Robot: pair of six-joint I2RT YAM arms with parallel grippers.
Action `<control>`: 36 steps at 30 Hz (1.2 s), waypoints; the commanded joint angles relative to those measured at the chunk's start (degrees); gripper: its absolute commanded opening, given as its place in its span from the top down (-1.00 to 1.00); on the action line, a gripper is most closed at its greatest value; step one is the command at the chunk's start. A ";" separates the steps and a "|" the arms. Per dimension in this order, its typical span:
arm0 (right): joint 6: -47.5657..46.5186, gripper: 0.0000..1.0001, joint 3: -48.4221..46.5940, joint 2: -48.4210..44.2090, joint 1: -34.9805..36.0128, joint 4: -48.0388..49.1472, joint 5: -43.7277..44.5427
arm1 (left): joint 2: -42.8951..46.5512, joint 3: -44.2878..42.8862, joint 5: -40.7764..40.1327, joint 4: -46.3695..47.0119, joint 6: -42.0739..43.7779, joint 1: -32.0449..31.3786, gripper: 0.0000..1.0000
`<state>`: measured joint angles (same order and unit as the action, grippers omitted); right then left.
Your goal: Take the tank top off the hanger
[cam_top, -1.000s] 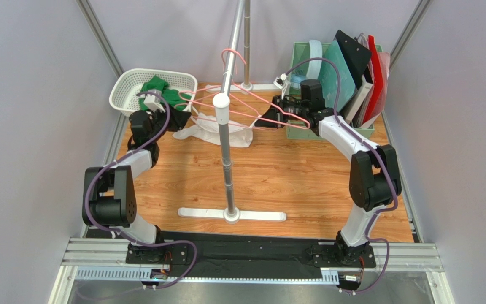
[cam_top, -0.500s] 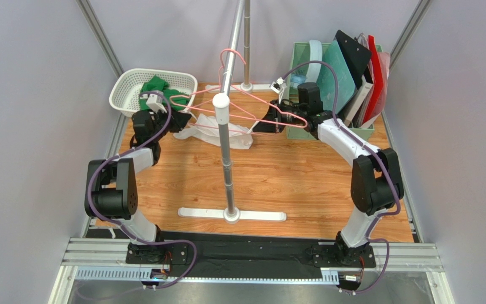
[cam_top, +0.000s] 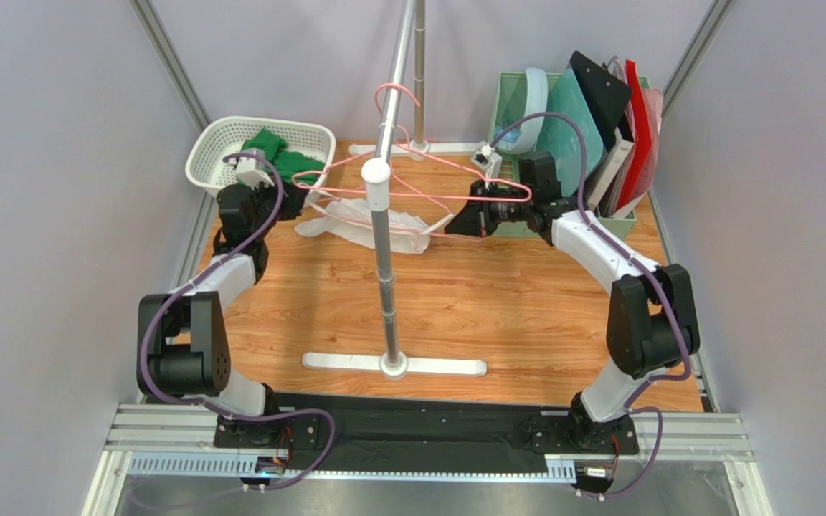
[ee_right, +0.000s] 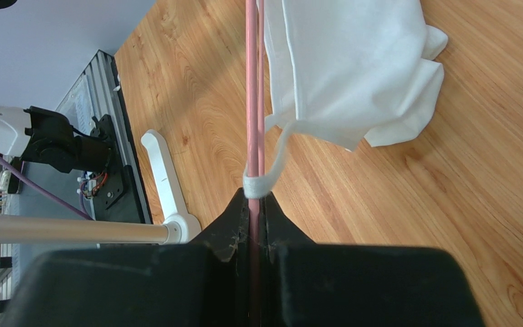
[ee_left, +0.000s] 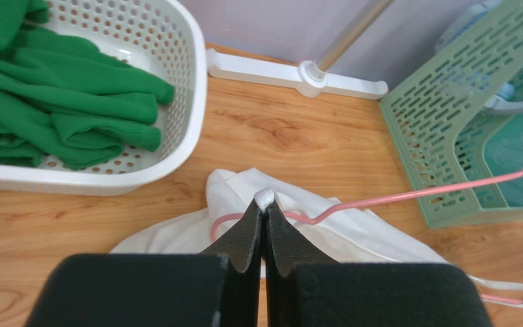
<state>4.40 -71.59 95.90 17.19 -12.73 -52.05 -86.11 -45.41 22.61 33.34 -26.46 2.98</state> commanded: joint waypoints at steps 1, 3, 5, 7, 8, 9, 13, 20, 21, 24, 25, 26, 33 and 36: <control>-0.27 1.00 1.45 -2.82 -2.86 4.73 -4.63 | -1.51 -3.62 -6.70 -7.67 0.45 0.88 1.00; -0.01 1.00 1.63 -2.91 -2.86 5.26 -6.65 | -4.14 -4.77 -5.48 -9.09 -1.04 1.76 1.00; 1.04 1.00 2.07 -3.17 -2.78 7.01 -8.75 | -5.21 -4.87 -3.37 -7.43 -2.63 2.46 1.00; 0.79 1.00 2.59 -3.87 -2.86 7.37 -9.29 | -5.56 -4.87 -3.01 -7.24 -2.81 2.38 1.00; 0.26 1.00 2.60 -4.14 -2.95 7.02 -9.47 | -5.56 -4.78 -2.75 -6.63 -2.98 2.38 1.00; -0.09 1.00 2.60 -4.31 -2.95 6.76 -9.73 | -5.56 -4.78 -2.75 -6.54 -3.16 2.46 1.00; 0.08 1.00 2.42 -4.32 -3.04 6.67 -11.84 | -6.26 -5.21 -4.59 -7.50 -3.16 2.47 1.00; 7.62 1.00 3.38 -4.75 -3.39 15.60 -8.34 | -7.76 -5.22 -1.08 -5.66 -4.56 2.38 1.00; 9.90 1.00 3.74 -4.67 -3.30 17.81 -5.98 | -7.76 -4.96 -0.82 -5.40 -4.83 2.38 1.00; 19.83 1.00 4.00 -3.00 -2.69 28.44 0.71 | -7.85 -2.33 0.93 -2.15 -7.29 1.15 1.00; 23.68 1.00 3.74 -2.30 -2.34 33.08 2.29 | -7.94 -0.40 1.38 0.29 -7.81 0.54 1.00; 24.85 1.00 3.04 -0.81 -1.99 34.51 2.92 | -8.11 0.66 1.47 1.45 -9.39 -0.86 1.00; 26.53 1.00 -4.16 4.90 1.26 34.26 7.49 | -11.36 9.98 6.38 20.08 -23.96 -2.19 1.00; 26.71 1.00 -5.75 6.67 2.23 34.53 7.14 | -15.92 13.40 5.53 32.71 -32.21 -2.81 1.00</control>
<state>28.45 -73.60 100.49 18.15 16.45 -46.78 -98.10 -35.29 26.87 46.33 -45.93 0.34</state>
